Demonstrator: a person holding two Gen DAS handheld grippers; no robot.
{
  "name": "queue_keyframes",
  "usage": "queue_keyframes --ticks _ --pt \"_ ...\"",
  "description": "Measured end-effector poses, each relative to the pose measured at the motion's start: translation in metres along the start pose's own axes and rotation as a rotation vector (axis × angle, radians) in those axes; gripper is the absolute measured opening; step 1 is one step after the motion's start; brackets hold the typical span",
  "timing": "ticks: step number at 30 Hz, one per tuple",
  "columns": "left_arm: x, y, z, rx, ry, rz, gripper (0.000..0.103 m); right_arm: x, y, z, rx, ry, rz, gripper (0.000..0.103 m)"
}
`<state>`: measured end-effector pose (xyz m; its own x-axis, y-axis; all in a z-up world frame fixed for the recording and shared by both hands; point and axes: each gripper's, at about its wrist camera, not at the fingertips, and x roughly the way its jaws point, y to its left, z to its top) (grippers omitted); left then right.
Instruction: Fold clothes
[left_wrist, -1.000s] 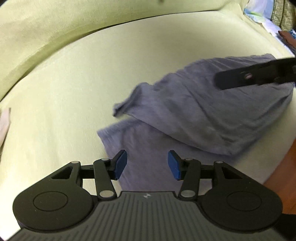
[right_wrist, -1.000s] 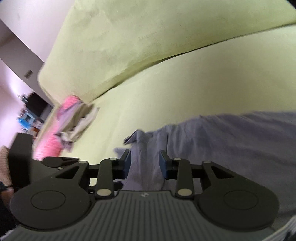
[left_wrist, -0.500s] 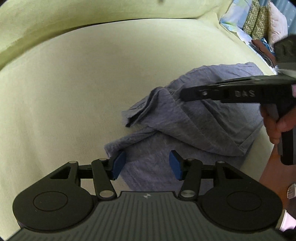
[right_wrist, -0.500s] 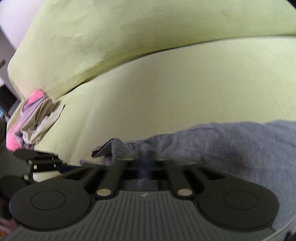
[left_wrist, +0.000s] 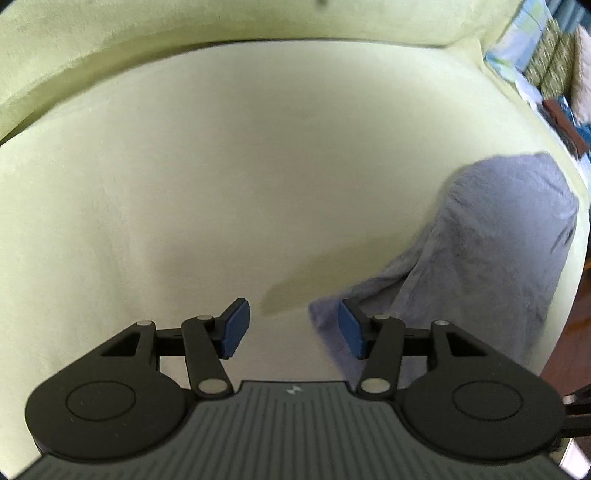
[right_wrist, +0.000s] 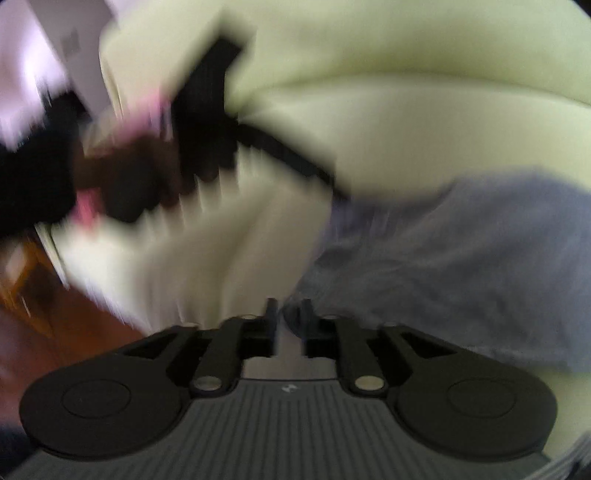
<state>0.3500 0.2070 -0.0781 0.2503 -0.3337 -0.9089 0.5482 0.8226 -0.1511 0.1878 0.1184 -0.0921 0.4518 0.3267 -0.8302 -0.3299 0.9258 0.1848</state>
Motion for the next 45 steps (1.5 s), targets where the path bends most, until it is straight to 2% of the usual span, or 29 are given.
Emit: queue_keyframes --ticks 4,6,8,10,13,15,16,19,21,26,28,29,30,33,36,37,38,40,41,42,45 --pt "0.003 0.010 -0.001 0.129 0.032 -0.029 0.057 -0.008 0.011 0.025 0.056 -0.105 -0.110 0.025" --pt "0.006 0.016 0.000 0.189 0.060 -0.078 0.057 -0.003 0.017 0.048 0.060 -0.164 -0.227 0.028" --pt "0.003 0.023 0.002 0.228 0.077 -0.137 0.057 0.019 0.019 0.067 0.064 -0.168 -0.342 0.028" --pt "-0.005 0.033 0.007 0.302 0.056 -0.221 0.057 0.042 0.022 0.081 0.076 -0.163 -0.401 0.028" --pt "-0.008 0.041 0.013 0.356 0.041 -0.244 0.057 0.074 0.019 0.089 0.112 -0.124 -0.475 0.028" --pt "-0.009 0.044 0.018 0.379 0.035 -0.264 0.057 0.089 0.020 0.087 0.110 -0.100 -0.514 0.005" --pt "-0.007 0.040 0.021 0.392 0.032 -0.278 0.057 0.086 0.020 0.086 0.133 -0.120 -0.526 0.005" --pt "-0.005 0.030 0.027 0.461 0.014 -0.322 0.057 0.059 0.017 0.081 0.293 -0.260 -0.531 0.005" --pt "-0.002 0.018 0.030 0.514 0.012 -0.341 0.057 0.026 0.014 0.073 0.467 -0.414 -0.504 0.005" --pt "0.014 -0.012 0.027 0.638 0.032 -0.375 0.054 -0.025 0.004 0.043 0.777 -0.599 -0.499 0.006" --pt "0.016 -0.015 0.024 0.662 -0.001 -0.348 0.044 -0.033 0.003 0.034 0.849 -0.647 -0.496 0.006" --pt "0.017 -0.016 0.024 0.670 -0.020 -0.332 0.035 -0.035 0.003 0.031 0.868 -0.661 -0.492 0.006" --pt "0.017 -0.013 0.024 0.665 -0.030 -0.318 0.031 -0.036 0.003 0.028 0.885 -0.673 -0.490 0.006" --pt "0.012 0.008 0.028 0.575 -0.042 -0.255 0.032 -0.039 0.001 0.020 0.904 -0.669 -0.486 0.006" --pt "0.013 0.039 0.032 0.427 -0.029 -0.094 0.029 -0.035 0.006 0.021 0.910 -0.654 -0.482 0.006" --pt "0.011 0.045 0.034 0.397 -0.018 -0.081 0.029 -0.034 0.011 0.023 0.915 -0.655 -0.484 0.006" --pt "0.008 0.046 0.037 0.388 -0.003 -0.117 0.033 -0.034 0.012 0.023 0.923 -0.660 -0.482 0.006" --pt "-0.002 0.031 0.039 0.456 -0.016 -0.214 0.037 -0.036 0.013 0.024 0.938 -0.672 -0.484 0.006" --pt "-0.005 0.020 0.039 0.510 -0.031 -0.244 0.046 -0.037 0.012 0.024 0.948 -0.688 -0.490 0.006" --pt "-0.007 0.006 0.039 0.579 -0.048 -0.279 0.049 -0.038 0.011 0.025 0.950 -0.700 -0.497 0.006" --pt "0.005 -0.037 0.039 0.767 -0.068 -0.335 0.049 -0.048 0.012 0.026 0.962 -0.736 -0.511 0.007"
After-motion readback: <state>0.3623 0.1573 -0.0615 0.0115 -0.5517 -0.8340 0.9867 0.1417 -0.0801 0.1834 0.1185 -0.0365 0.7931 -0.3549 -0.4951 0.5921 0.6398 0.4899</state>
